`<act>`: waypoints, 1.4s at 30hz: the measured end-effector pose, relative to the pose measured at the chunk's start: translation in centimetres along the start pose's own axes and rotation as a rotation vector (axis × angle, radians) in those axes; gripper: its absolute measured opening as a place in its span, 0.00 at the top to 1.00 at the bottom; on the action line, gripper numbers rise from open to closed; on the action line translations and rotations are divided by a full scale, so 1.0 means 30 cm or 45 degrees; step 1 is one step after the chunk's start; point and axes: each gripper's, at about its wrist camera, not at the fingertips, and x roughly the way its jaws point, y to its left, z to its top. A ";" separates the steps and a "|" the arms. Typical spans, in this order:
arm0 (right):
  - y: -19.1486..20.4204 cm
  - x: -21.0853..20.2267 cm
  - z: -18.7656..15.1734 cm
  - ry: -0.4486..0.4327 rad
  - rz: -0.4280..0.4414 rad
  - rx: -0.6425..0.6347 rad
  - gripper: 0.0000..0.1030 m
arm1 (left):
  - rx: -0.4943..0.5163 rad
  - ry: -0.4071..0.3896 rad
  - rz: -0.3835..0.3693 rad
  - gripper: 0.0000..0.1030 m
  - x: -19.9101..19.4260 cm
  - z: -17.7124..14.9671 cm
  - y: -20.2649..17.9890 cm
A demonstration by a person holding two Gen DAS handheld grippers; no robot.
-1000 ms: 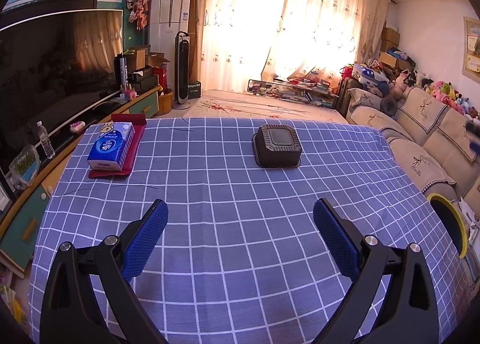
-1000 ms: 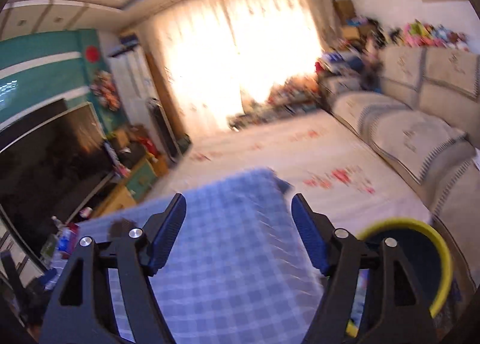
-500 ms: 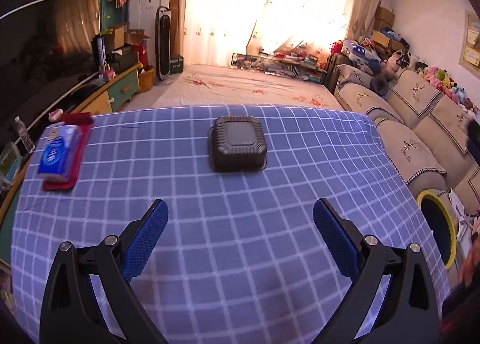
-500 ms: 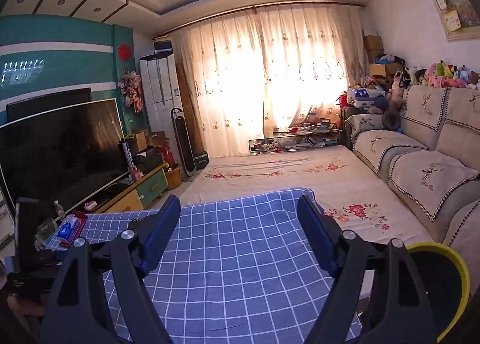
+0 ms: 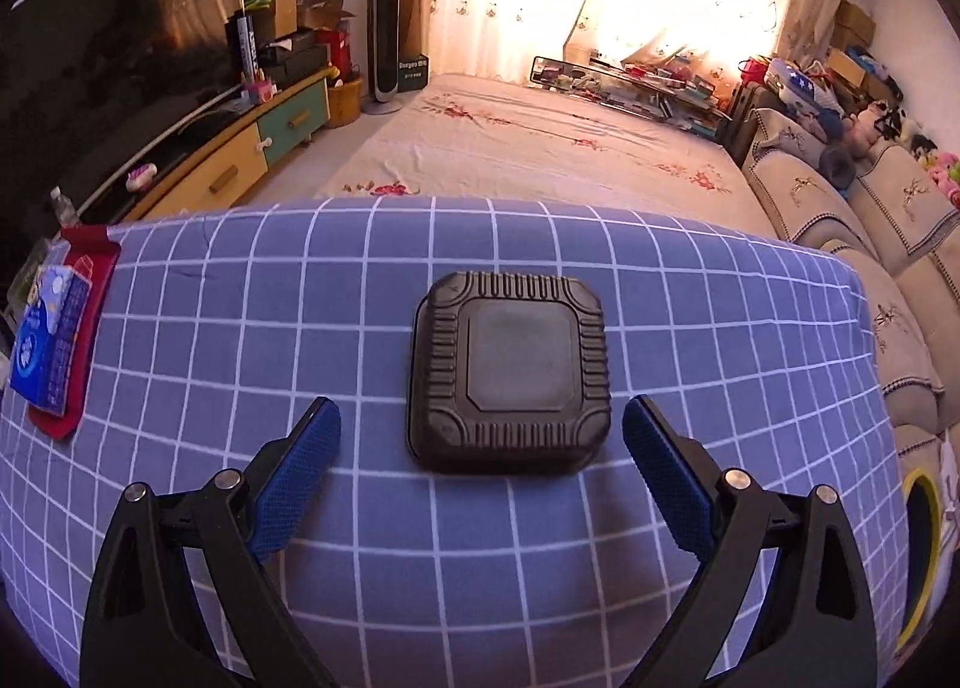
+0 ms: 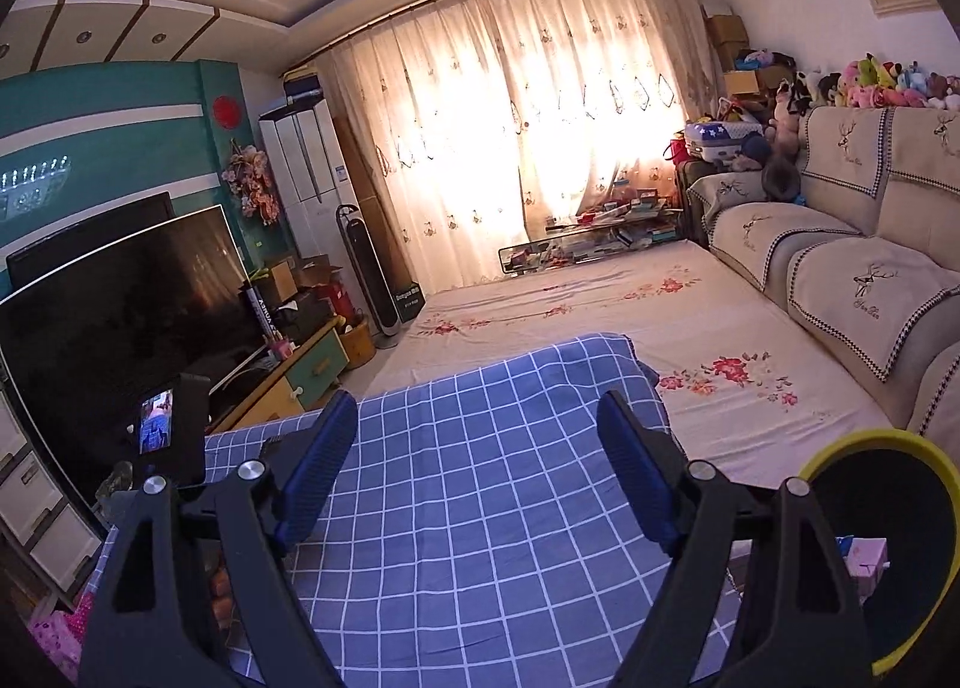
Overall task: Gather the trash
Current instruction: 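Reach the left gripper to the black square case and grasp it, then carry the black case over the bin and open the left gripper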
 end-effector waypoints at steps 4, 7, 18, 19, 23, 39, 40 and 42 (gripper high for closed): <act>0.001 0.003 -0.002 0.005 -0.002 -0.003 0.24 | 0.029 -0.004 0.011 0.25 0.022 0.024 -0.014; 0.001 0.001 -0.006 0.011 -0.002 -0.001 0.24 | 0.005 0.011 -0.007 0.37 0.038 0.039 -0.007; -0.013 -0.017 0.006 -0.018 -0.019 0.028 0.24 | 0.114 -0.144 -0.050 0.38 -0.172 -0.034 -0.069; -0.017 -0.022 0.009 -0.024 -0.022 0.034 0.24 | 0.130 -0.155 -0.065 0.38 -0.210 -0.052 -0.083; -0.041 -0.046 0.033 -0.061 -0.046 0.054 0.24 | 0.194 -0.165 -0.114 0.38 -0.342 -0.162 -0.138; -0.486 -0.533 -0.051 -0.130 -0.389 0.118 0.20 | 0.499 -0.123 -0.405 0.38 -0.641 -0.478 -0.587; -0.541 -0.576 -0.077 -0.120 -0.443 0.134 0.20 | 0.531 -0.121 -0.444 0.38 -0.654 -0.492 -0.647; -0.643 -0.656 -0.123 -0.103 -0.539 0.172 0.20 | 0.587 -0.114 -0.505 0.38 -0.666 -0.524 -0.753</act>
